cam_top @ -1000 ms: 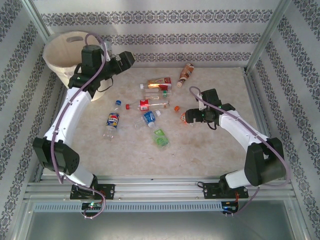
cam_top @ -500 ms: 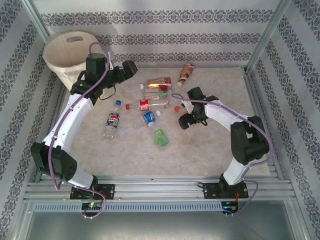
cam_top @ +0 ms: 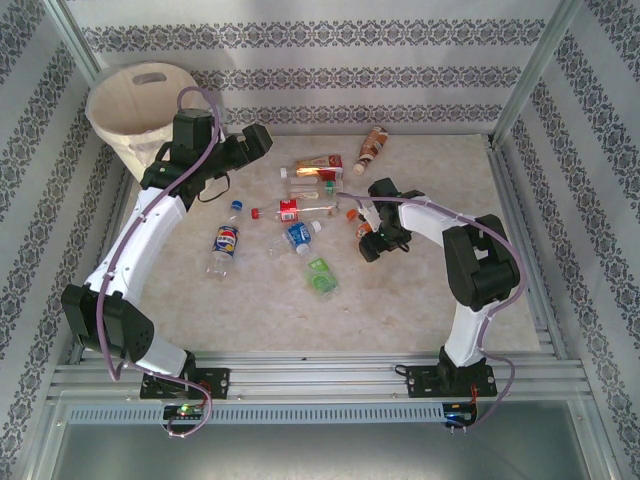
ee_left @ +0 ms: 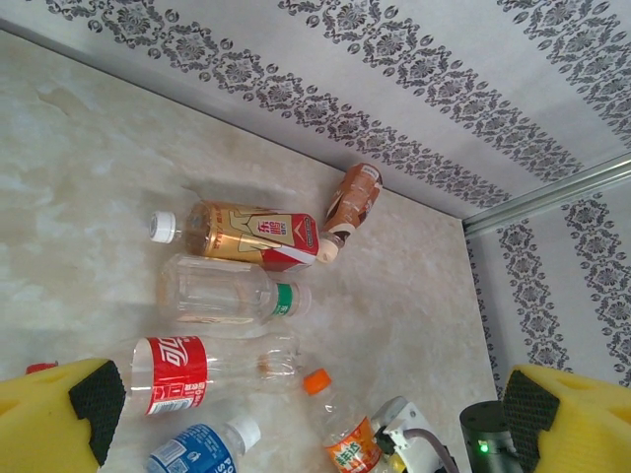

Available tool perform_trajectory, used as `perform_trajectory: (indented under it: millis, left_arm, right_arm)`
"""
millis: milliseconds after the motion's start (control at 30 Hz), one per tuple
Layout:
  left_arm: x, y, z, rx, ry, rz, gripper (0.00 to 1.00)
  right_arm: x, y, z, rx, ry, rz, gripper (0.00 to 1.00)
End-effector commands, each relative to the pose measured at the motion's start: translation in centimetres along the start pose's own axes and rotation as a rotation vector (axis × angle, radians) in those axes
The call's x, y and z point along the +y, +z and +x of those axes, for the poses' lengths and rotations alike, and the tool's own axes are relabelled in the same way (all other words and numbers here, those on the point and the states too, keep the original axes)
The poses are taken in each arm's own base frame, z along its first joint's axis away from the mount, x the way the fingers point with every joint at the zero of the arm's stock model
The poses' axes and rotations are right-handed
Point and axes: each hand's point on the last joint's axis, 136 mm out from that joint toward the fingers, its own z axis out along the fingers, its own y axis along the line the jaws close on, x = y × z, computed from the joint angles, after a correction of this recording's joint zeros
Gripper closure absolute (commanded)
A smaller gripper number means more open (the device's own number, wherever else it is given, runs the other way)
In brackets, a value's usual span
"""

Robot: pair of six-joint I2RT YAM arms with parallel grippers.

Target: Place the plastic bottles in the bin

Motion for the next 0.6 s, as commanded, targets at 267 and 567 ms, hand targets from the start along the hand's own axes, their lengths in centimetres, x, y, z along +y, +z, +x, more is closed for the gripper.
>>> perform_trajectory:
  millis: [267,567]
  left_arm:
    - [0.4,0.6,0.9,0.035,-0.005,-0.003,0.00]
    - [-0.7,2.2,2.2,0.093,0.008,0.084,0.00]
  right_arm:
    - [-0.8,-0.4,-0.9,-0.080,0.043,0.040,0.48]
    - [-1.1,-3.3,-2.1,-0.164,0.076,0.052,0.55]
